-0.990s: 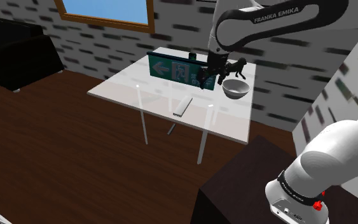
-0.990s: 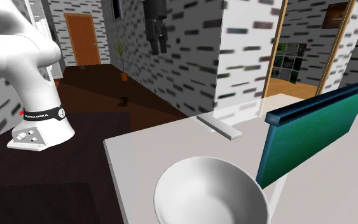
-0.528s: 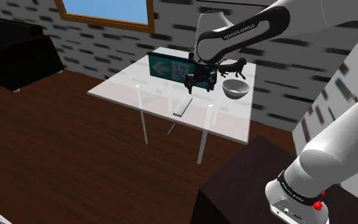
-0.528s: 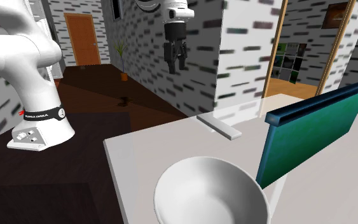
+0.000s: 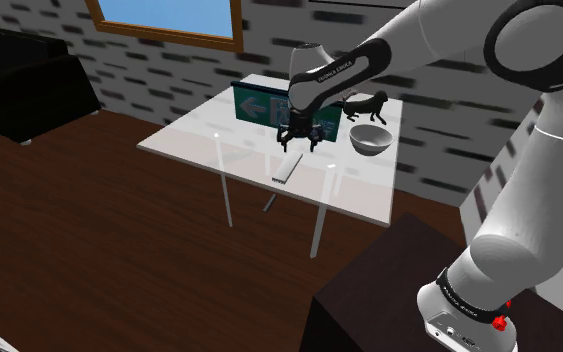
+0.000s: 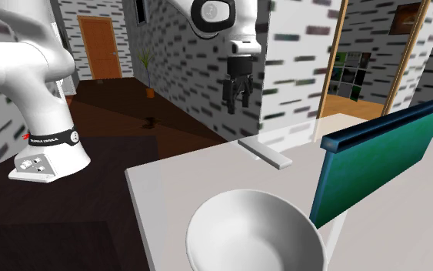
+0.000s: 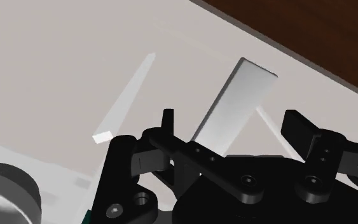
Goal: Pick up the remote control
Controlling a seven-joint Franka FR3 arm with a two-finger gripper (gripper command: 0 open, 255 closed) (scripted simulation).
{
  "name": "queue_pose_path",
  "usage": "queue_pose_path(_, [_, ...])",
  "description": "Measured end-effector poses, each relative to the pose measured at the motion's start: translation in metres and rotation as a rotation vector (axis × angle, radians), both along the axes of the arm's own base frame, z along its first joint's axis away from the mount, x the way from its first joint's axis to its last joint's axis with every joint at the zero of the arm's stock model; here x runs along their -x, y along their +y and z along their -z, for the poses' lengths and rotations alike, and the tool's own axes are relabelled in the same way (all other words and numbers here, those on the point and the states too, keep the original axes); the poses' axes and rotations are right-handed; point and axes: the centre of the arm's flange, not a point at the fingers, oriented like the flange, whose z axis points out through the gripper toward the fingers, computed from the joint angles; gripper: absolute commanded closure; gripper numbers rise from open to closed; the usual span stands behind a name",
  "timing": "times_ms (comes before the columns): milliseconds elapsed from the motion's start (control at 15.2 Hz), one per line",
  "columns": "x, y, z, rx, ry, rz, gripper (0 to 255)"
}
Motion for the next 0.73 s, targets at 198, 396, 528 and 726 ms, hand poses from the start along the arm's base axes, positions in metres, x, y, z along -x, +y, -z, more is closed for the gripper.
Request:
queue_pose_path(198, [-0.029, -0.01, 0.027, -0.003, 0.008, 0.078, 0])
queue_pose_path(396, [-0.055, -0.019, 0.055, -0.007, 0.015, 0.155, 0])
queue_pose_path(528, [-0.075, -0.031, 0.072, -0.009, 0.021, 0.207, 0])
queue_pose_path(726, [-0.088, -0.038, 0.095, -0.011, 0.025, 0.25, 0])
